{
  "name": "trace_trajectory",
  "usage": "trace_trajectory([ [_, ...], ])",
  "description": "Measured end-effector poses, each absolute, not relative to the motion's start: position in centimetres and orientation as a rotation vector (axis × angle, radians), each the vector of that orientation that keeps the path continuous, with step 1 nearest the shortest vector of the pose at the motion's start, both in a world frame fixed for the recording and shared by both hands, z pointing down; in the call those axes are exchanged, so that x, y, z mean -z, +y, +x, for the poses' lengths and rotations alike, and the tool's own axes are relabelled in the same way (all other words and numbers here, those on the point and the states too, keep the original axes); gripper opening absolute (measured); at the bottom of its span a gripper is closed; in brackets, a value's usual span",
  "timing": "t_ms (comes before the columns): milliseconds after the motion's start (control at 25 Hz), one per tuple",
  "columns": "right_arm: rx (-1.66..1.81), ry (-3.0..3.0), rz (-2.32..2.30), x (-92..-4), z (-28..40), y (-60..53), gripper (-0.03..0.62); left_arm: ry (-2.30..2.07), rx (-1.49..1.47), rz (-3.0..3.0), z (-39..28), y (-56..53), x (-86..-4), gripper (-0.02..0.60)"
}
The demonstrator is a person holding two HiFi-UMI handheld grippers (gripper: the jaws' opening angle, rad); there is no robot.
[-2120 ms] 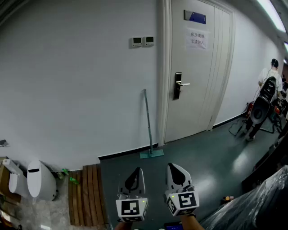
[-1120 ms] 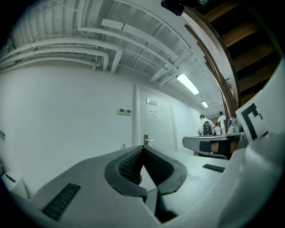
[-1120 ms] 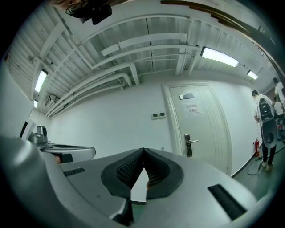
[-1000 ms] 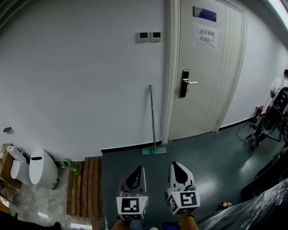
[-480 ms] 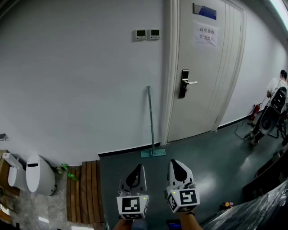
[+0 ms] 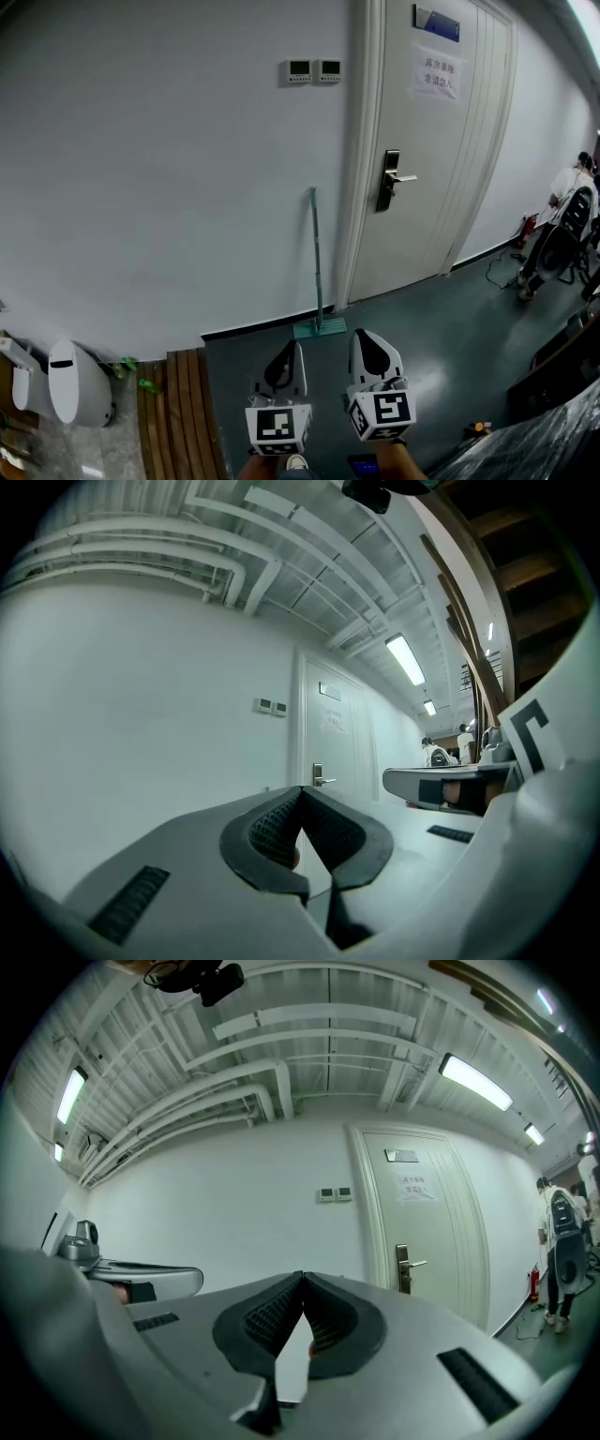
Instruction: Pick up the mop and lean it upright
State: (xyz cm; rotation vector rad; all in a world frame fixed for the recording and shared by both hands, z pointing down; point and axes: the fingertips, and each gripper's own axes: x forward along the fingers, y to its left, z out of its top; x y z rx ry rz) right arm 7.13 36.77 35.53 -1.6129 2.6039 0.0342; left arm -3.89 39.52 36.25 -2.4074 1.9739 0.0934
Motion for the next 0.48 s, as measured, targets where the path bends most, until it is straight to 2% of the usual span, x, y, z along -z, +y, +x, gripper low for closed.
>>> trace_trajectory([
  [480, -0.051, 2.557, -1.699, -35.3, 2.0, 31.6, 0.015, 1.928, -0.092, -2.466, -9.3, 33.7, -36.0, 0.014],
])
